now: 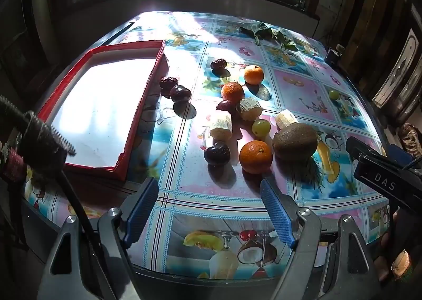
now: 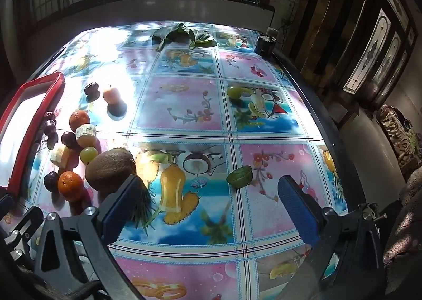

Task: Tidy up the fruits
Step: 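Move right tool to the brown kiwi while left tool moves to a dark cherry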

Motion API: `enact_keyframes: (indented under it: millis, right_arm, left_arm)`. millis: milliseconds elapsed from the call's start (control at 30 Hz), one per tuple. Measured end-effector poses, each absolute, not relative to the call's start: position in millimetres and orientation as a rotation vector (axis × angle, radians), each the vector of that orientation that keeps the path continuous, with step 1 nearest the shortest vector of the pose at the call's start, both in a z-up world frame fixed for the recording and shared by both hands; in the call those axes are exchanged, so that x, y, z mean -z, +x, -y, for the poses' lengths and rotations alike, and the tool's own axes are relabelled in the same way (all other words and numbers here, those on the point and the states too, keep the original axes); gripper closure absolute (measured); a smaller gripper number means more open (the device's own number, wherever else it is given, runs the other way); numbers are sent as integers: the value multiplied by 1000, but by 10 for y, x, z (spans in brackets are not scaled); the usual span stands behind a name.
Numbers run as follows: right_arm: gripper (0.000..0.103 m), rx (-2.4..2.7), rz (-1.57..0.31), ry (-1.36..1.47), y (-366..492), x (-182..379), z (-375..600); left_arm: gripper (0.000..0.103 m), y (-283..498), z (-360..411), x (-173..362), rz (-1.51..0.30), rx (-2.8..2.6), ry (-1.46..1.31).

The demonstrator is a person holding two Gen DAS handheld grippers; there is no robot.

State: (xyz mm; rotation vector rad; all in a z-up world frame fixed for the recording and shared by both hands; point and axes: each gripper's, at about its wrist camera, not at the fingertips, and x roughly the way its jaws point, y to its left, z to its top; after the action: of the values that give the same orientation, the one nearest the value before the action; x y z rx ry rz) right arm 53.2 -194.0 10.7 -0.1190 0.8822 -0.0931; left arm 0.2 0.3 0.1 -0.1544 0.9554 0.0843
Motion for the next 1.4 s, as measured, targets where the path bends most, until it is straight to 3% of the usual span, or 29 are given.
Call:
enact_keyframes:
  millis: [467,1000,1400]
  right_arm:
    - [0,80,-886,-107,530,-127,1899]
    - [1,-100,-892,-2,529,9,1844]
    - [8,-196,-917,-32,735,152,1571]
  left_arm:
    - [23,-10,-46,-116,-881,-272,-39]
    - [23,51,-139,24,-946,-242,-83]
    - [23,274,-112,184,-1023,-96,-136]
